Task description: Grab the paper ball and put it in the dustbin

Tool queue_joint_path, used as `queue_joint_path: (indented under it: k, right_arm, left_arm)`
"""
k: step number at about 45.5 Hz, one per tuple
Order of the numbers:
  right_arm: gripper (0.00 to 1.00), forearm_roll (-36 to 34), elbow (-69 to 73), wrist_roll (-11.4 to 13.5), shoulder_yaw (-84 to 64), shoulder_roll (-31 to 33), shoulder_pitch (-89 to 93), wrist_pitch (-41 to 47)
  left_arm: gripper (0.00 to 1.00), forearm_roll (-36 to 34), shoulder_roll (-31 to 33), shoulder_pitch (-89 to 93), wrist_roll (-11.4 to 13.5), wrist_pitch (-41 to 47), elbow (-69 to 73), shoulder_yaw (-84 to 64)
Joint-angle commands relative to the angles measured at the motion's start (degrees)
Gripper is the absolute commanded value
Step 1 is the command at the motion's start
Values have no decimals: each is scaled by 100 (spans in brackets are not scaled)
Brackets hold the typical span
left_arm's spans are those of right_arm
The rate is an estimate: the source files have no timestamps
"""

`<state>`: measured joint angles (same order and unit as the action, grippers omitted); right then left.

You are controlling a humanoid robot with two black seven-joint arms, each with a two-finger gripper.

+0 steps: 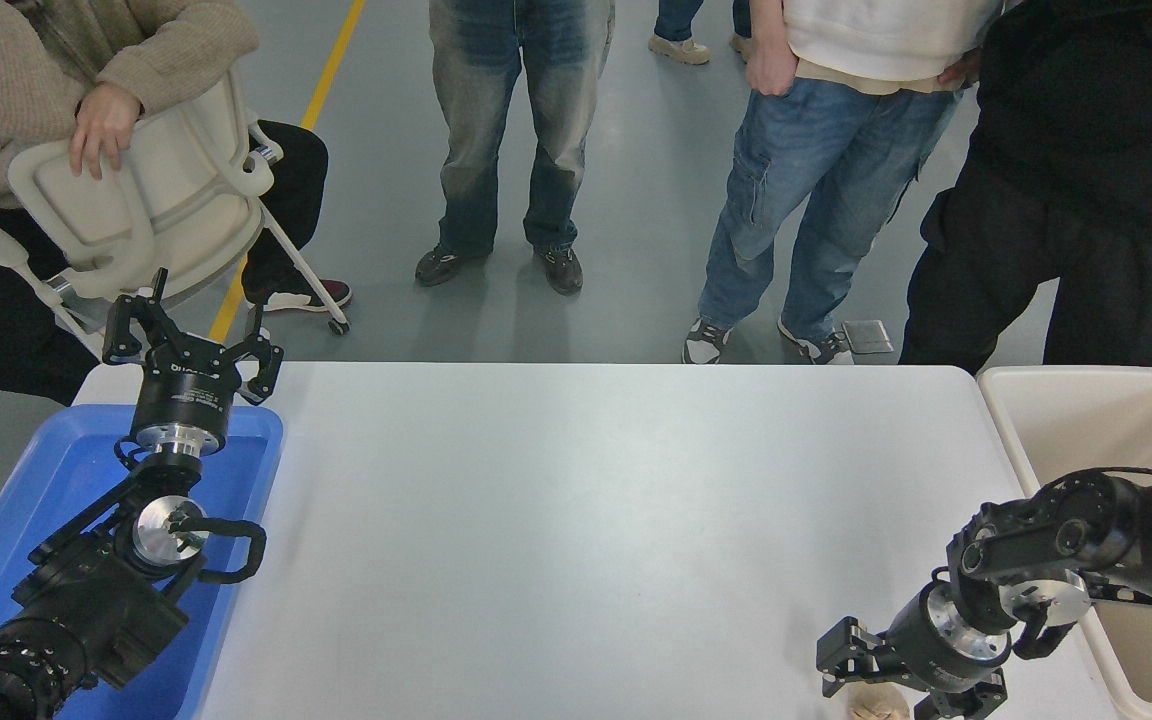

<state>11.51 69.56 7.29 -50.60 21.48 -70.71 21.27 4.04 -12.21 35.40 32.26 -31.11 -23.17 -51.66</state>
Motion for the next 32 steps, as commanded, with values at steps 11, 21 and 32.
queue_joint_path:
  k: [11,21,32]
  right_arm:
    - [52,88,-39,1,15,-30,48,-35]
    - [0,35,-30,1,6,-4,66,-18]
    - [0,-140,-13,-8,6,181,13,0]
  left_arm:
    - [99,1,-1,-7,0,0,5,-2]
    - [99,1,-1,2,0,0,-4,-2]
    - [99,1,-1,-7,0,0,-4,-2]
